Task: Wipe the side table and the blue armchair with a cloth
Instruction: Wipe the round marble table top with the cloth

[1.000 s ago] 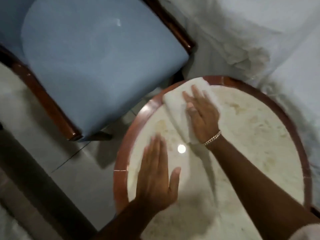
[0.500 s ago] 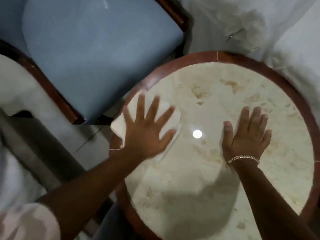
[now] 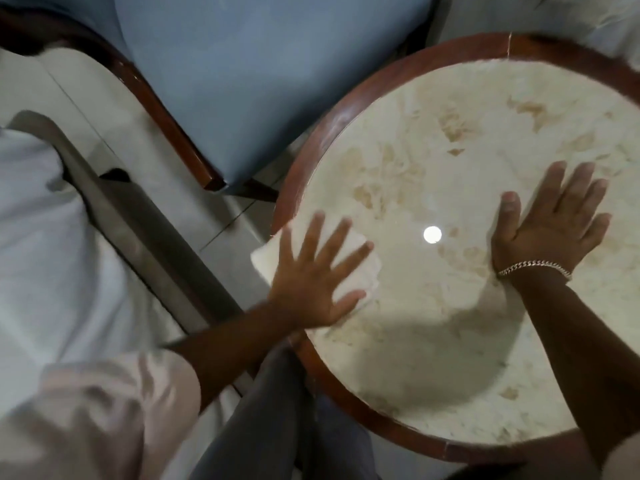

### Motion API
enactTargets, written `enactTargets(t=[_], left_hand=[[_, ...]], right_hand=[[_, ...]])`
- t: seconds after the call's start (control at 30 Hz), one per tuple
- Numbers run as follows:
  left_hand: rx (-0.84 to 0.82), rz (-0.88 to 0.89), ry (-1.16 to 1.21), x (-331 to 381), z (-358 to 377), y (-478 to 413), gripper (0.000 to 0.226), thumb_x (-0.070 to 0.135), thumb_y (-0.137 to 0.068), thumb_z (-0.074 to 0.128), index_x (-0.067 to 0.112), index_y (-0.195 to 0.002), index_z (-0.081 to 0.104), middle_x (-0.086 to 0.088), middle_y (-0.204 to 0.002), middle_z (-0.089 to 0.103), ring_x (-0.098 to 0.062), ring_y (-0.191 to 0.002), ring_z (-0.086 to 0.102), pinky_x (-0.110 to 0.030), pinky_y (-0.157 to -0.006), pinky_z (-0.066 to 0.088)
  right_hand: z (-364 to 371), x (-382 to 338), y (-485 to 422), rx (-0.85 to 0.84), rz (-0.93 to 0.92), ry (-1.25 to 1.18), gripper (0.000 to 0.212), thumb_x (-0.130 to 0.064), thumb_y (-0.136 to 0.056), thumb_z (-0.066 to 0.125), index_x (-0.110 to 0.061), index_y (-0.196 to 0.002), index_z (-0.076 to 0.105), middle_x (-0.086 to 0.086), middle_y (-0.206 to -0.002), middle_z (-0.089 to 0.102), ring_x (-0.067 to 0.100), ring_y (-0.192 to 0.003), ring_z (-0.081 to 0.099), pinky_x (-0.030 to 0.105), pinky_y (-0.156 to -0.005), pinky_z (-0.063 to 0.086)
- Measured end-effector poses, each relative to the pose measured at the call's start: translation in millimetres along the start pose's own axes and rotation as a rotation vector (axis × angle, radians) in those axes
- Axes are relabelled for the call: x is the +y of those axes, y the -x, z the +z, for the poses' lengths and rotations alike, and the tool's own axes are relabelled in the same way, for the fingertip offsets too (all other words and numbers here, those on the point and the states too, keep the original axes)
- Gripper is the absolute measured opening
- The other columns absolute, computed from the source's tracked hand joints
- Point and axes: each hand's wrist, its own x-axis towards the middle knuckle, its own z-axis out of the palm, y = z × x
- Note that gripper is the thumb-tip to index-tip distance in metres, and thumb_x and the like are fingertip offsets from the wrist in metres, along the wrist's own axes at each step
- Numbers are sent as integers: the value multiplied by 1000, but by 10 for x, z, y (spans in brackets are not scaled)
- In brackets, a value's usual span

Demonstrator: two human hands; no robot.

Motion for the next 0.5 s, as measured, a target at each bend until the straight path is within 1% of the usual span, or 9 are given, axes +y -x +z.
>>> enactTargets(t=[0.03, 0.1, 0.17, 0.23, 0.33, 0.4, 0.43, 0.47, 0.5], left_hand=[[43, 16, -41, -170, 14, -266, 70, 69, -95, 41, 31, -153, 45, -16, -162, 40, -50, -150, 30, -73, -111, 31], [88, -134, -91, -417, -92, -749, 67, 67, -96, 41, 30, -152, 48, -16, -160, 44, -50, -148, 36, -70, -108, 38], [102, -201, -43, -412, -125, -772, 69, 66, -96, 40, 28, -154, 44, -16, -163, 39, -48, -151, 31, -67, -110, 36], [52, -116, 5, -87, -55, -286, 73, 66, -95, 42, 28, -157, 39, -16, -166, 33, -47, -154, 24, -68, -115, 30], [-108, 54, 76, 370, -9, 538, 77, 70, -93, 41, 32, -159, 32, -11, -171, 24, -44, -158, 13, -70, -118, 21], [-114, 194, 104, 335, 43, 315, 77, 70, -93, 40, 35, -160, 30, -9, -172, 21, -42, -158, 12, -70, -119, 19], [-61, 233, 66, 298, 62, -32, 76, 70, -93, 40, 35, -159, 30, -9, -171, 23, -42, -158, 15, -70, -119, 20], [7, 211, 23, 269, 52, -454, 74, 70, -93, 38, 35, -159, 32, -10, -170, 26, -42, -157, 19, -69, -119, 23], [49, 114, 0, 263, 8, -864, 73, 70, -94, 35, 35, -158, 34, -10, -169, 29, -41, -156, 23, -67, -118, 26]], right_hand=[[25, -4, -7, 15, -11, 9, 68, -59, -102, 21, -26, -158, 1, 12, -169, 2, 35, -156, 1, 63, -121, 7], [58, 7, -35, 26, -16, 28, 68, -61, -101, 19, -27, -158, 0, 12, -169, 4, 36, -155, 3, 63, -120, 8], [52, 34, -17, 16, -13, 17, 68, -61, -101, 18, -27, -157, -1, 13, -169, 5, 37, -155, 4, 64, -120, 9], [30, 20, -13, 9, -8, 8, 69, -60, -101, 19, -26, -158, 0, 14, -169, 4, 37, -155, 4, 64, -120, 8], [-28, -32, -19, -14, -6, 3, 69, -58, -101, 22, -25, -158, 1, 14, -169, 3, 36, -156, 2, 64, -121, 8], [-46, -28, 4, -13, 10, 13, 69, -57, -102, 23, -25, -159, 2, 12, -169, 3, 34, -156, 2, 62, -122, 8], [-49, -30, 8, -10, 12, 15, 69, -57, -102, 24, -25, -159, 3, 11, -169, 4, 33, -156, 2, 62, -122, 8], [-38, -38, 4, -2, 15, 16, 69, -57, -102, 25, -25, -159, 4, 10, -170, 4, 32, -156, 3, 61, -122, 8], [-25, -41, -5, 5, 19, 19, 69, -57, -101, 26, -26, -159, 5, 9, -170, 4, 31, -156, 3, 60, -122, 8]])
